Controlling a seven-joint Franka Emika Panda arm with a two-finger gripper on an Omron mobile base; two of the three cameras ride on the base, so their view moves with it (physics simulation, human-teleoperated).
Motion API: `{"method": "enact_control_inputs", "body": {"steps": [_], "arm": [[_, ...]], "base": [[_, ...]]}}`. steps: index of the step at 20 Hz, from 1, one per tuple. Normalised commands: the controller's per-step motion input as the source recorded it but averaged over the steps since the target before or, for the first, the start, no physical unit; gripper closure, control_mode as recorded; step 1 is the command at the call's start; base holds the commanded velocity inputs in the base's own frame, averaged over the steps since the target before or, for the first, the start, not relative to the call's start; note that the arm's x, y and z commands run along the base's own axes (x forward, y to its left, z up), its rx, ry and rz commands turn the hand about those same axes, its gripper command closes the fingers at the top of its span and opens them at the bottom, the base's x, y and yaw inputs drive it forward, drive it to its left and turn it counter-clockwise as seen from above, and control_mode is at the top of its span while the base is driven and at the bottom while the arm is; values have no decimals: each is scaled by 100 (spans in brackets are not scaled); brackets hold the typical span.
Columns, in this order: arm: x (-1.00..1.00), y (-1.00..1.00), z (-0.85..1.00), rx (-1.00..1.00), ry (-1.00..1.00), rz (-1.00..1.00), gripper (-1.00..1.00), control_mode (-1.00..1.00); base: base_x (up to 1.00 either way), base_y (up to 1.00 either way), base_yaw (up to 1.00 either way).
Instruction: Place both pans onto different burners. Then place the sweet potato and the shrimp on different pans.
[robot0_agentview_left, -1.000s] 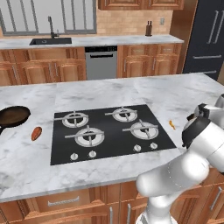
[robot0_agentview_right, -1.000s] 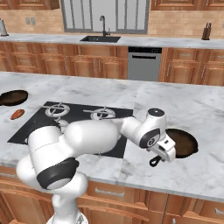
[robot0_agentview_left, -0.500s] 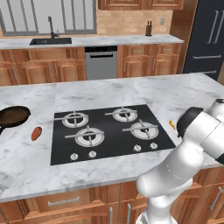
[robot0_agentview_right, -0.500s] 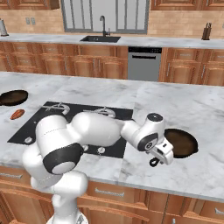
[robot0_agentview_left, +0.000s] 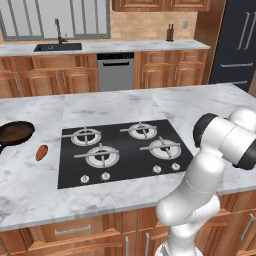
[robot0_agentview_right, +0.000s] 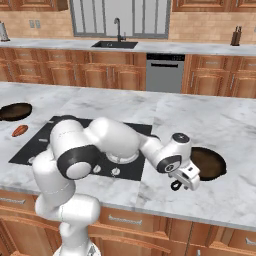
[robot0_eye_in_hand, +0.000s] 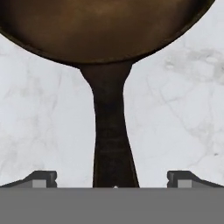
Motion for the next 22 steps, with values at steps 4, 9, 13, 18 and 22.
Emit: {"method": "enact_control_inputs", "body": {"steps": [4, 9, 13, 18, 22], "arm": [[13, -9, -15, 2, 1, 0, -100, -100], [18, -2, -20, 0, 0, 0, -100, -100], [8, -1, -14, 0, 1, 0, -100, -100], [0, 0, 0, 0, 0, 0, 100, -100], [4, 0, 15, 0, 2, 0, 100, -100]], "base": [[0, 0, 0], [0, 0, 0], [0, 0, 0], [0, 0, 0], [0, 0, 0]]}}
